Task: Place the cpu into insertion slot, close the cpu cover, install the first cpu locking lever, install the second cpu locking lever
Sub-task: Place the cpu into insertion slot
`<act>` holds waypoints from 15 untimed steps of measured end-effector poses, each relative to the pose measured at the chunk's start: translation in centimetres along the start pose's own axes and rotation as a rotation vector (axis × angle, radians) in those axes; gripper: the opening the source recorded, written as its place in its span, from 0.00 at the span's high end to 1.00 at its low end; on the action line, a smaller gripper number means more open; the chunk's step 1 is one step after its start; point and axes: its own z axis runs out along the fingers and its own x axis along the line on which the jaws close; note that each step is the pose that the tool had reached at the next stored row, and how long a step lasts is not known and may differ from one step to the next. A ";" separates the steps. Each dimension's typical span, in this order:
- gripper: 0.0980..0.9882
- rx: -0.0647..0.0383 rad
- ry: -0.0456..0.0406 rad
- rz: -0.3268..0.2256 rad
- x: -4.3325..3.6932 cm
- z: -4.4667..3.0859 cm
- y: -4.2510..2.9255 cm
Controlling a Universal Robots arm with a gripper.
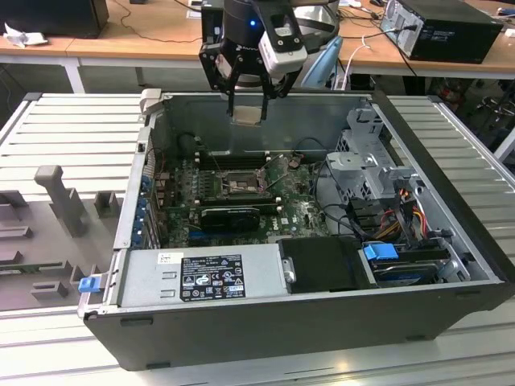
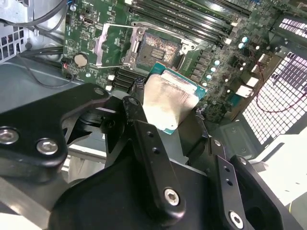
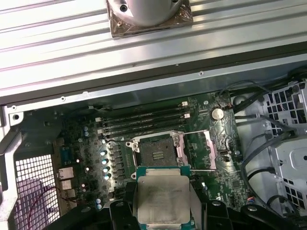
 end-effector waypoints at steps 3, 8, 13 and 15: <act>0.52 0.000 -0.0010 0.011 0.00 0.00 0.00; 0.52 -0.001 -0.0032 0.036 0.00 0.00 0.00; 0.52 -0.001 -0.0062 0.070 0.00 0.01 0.00; 0.52 -0.002 -0.0073 0.081 0.00 0.01 0.00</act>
